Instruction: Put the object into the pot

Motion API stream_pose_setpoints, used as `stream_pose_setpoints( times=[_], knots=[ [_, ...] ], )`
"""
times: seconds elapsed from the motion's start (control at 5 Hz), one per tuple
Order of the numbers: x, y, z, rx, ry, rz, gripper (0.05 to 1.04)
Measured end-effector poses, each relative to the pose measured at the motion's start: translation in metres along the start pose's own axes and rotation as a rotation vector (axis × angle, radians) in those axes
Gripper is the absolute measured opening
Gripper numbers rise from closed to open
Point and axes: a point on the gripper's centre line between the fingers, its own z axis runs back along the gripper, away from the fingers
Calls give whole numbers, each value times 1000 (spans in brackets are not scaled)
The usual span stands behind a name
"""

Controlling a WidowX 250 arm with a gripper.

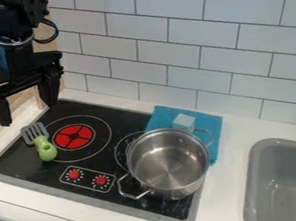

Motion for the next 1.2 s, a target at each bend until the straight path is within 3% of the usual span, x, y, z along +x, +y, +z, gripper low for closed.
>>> stream_pose_setpoints(
  times=[0.2, 0.4, 0.8, 1.2],
  knots=[
    [-10, 7, -9, 39, 36, -8, 999],
    [-16, -19, -1, 49, 43, -52, 999],
    [-20, -76, 17, -64, 49, -217, 999],
    [-45, -120, 15, -142, 95, -462, 999]
  ],
)
